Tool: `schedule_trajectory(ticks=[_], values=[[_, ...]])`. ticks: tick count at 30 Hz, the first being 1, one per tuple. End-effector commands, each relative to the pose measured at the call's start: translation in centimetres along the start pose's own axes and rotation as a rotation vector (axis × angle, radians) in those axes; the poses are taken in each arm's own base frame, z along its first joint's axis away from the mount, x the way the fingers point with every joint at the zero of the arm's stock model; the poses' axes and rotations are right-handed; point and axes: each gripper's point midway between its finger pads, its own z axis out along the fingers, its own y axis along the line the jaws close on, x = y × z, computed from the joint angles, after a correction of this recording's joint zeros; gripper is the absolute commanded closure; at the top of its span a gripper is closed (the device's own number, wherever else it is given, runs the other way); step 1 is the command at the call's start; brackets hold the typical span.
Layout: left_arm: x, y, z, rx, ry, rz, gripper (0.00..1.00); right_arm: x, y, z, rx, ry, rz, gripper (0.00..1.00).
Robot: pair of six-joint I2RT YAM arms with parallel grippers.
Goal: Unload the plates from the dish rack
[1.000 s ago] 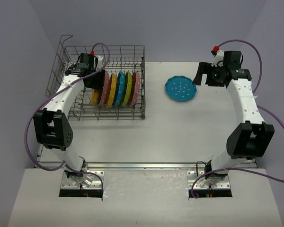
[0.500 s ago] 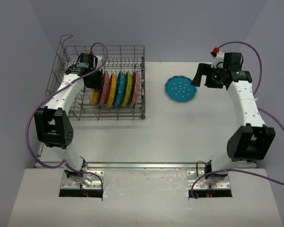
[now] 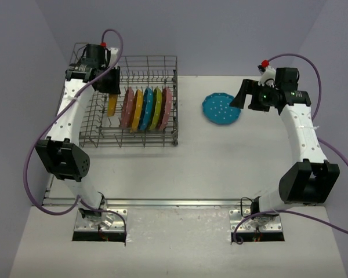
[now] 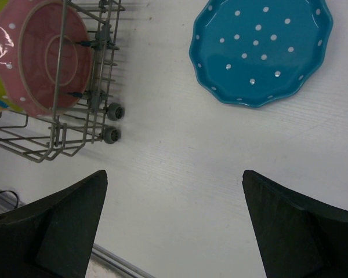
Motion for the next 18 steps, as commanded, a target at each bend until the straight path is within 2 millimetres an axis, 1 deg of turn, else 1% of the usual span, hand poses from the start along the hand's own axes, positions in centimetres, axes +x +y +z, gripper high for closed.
schedule_trajectory(ticks=[1, 4, 7, 8, 9, 11, 12, 13, 14, 15, 16, 18], values=[[-8.0, 2.8, -6.6, -0.136, -0.303, 0.096, 1.0, -1.4, 2.6, -1.5, -0.084, -0.068, -0.028, 0.01], [-8.8, 3.8, -8.1, -0.196, -0.338, 0.164, 1.0, -1.5, 3.5, -1.9, -0.126, -0.077, -0.031, 0.01], [-9.0, 4.1, -8.8, -0.233, -0.361, 0.233, 1.0, -1.6, 4.2, -2.1, -0.161, -0.079, -0.018, 0.01], [-9.6, 4.2, -9.9, -0.269, -0.398, 0.282, 1.0, -1.7, 4.5, -2.2, -0.174, -0.082, -0.017, 0.01], [-9.2, 3.5, -9.4, -0.272, -0.391, 0.323, 1.0, -1.7, 5.0, -2.3, -0.2, -0.081, -0.012, 0.01], [-9.1, 2.3, -9.7, -0.298, -0.415, 0.409, 1.0, -1.8, 5.6, -2.5, -0.234, -0.08, -0.009, 0.01], [-10.4, 2.5, -12.4, -0.397, -0.5, 0.474, 1.0, -1.9, 5.9, -2.6, -0.249, -0.087, -0.013, 0.01], [-9.3, 0.5, -12.3, -0.405, -0.498, 0.599, 1.0, -2.0, 6.4, -2.8, -0.268, -0.095, -0.014, 0.01], [-8.7, -0.8, -11.1, -0.407, -0.5, 0.627, 1.0, -2.0, 6.7, -2.8, -0.28, -0.099, -0.016, 0.01], [-8.6, -1.7, -11.4, -0.424, -0.523, 0.672, 1.0, -2.0, 6.9, -2.9, -0.29, -0.103, -0.017, 0.01], [-9.0, -2.8, -12.9, -0.479, -0.577, 0.76, 1.0, -2.0, 7.3, -3.0, -0.304, -0.105, -0.014, 0.01], [-8.2, -6.2, -13.3, -0.484, -0.629, 0.898, 1.0, -2.1, 8.0, -3.1, -0.329, -0.111, -0.017, 0.01]])
